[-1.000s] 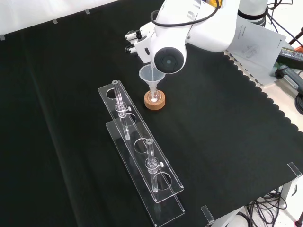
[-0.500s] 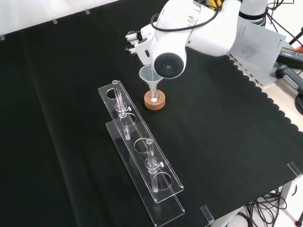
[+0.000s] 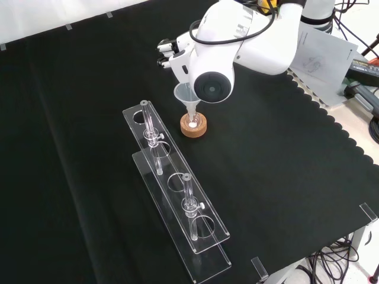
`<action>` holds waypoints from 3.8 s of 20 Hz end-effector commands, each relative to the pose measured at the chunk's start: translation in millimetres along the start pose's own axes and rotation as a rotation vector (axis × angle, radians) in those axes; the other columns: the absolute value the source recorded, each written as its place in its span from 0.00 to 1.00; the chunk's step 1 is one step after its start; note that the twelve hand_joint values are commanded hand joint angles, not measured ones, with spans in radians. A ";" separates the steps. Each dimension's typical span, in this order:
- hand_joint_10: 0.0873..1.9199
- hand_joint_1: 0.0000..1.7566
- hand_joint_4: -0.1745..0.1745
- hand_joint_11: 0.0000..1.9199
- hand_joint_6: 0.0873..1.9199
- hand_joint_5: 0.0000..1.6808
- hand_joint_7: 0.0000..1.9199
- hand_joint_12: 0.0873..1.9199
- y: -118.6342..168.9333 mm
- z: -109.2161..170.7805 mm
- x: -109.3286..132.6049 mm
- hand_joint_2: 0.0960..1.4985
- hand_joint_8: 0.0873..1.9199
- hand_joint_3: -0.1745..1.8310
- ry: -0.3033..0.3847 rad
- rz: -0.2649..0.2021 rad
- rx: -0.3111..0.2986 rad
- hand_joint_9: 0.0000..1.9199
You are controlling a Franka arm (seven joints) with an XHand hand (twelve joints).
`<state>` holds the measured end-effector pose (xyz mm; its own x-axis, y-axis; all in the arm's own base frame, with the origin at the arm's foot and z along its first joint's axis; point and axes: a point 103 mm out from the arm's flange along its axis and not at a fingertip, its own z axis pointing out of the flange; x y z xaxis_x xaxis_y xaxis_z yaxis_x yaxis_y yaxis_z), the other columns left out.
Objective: Pour all the NaCl from the weighing funnel into the round-bottom flask.
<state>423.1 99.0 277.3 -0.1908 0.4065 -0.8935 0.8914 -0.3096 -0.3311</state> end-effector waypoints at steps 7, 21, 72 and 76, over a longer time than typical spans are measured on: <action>0.20 0.63 1.00 0.32 0.37 0.71 0.24 0.59 0.1 0.5 0.1 0.46 0.32 0.36 -0.036 0.002 -0.010 0.40; 0.20 0.63 1.00 0.32 0.37 0.71 0.24 0.59 -1.3 1.1 -3.3 0.46 0.32 0.36 -0.062 0.009 -0.021 0.40; 0.20 0.62 1.00 0.30 0.37 0.71 0.24 0.59 -3.5 36.1 -38.3 0.46 0.32 0.36 0.381 -0.014 -0.066 0.39; 0.20 0.62 1.00 0.30 0.37 0.71 0.24 0.60 -3.1 46.2 -42.6 0.46 0.32 0.36 0.448 -0.015 -0.088 0.39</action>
<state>413.9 61.3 303.7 -0.0586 0.6751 -0.7354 0.9177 -0.2535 -0.3058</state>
